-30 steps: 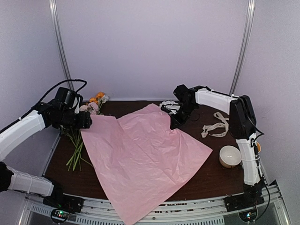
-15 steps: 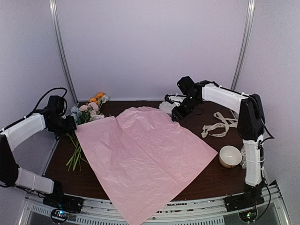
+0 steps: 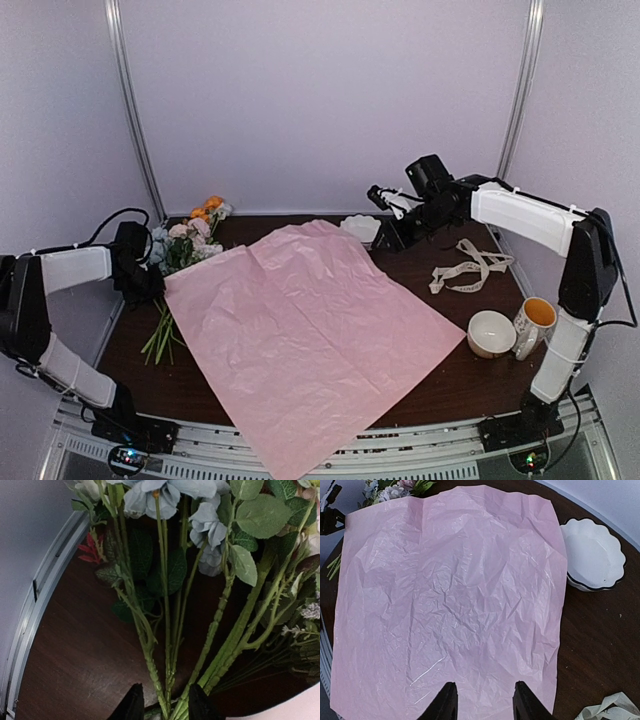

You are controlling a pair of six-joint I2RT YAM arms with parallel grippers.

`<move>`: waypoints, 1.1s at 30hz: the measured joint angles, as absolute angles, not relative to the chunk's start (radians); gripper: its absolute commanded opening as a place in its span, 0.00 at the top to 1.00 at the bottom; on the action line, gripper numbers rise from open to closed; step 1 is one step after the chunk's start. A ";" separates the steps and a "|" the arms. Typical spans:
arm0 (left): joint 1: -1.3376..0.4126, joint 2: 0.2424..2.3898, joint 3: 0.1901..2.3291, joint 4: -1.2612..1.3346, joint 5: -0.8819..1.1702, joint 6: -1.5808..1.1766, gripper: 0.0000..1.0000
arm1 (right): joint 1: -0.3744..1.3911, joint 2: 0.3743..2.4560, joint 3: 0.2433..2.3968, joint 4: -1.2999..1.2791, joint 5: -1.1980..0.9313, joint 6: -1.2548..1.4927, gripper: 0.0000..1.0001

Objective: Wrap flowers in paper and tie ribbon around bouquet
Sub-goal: Unfold the folded wrapping paper at the center of the board.

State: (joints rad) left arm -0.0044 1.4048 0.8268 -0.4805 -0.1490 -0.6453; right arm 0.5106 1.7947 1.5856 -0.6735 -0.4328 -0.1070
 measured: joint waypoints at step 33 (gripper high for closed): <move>0.054 1.835 1.155 -0.453 -0.027 -0.453 0.69 | 0.520 1.803 1.517 -0.656 -0.501 -0.038 0.63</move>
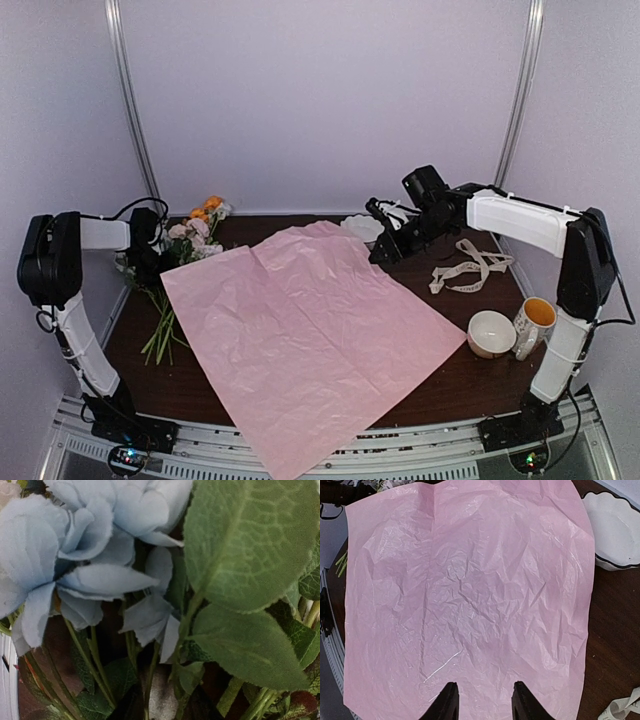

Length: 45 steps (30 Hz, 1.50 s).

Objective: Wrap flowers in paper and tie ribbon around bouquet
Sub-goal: Unfold the folded wrapping paper at the center of the board, then pick up the fake flower from the corner of the board, then pass from the left arm to the right

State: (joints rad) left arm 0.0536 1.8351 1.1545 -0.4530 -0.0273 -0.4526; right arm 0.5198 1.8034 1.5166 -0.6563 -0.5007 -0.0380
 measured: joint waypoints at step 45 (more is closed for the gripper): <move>-0.336 1.058 1.078 0.058 0.113 -0.429 1.00 | 0.755 1.703 1.567 -0.386 -0.580 0.154 0.57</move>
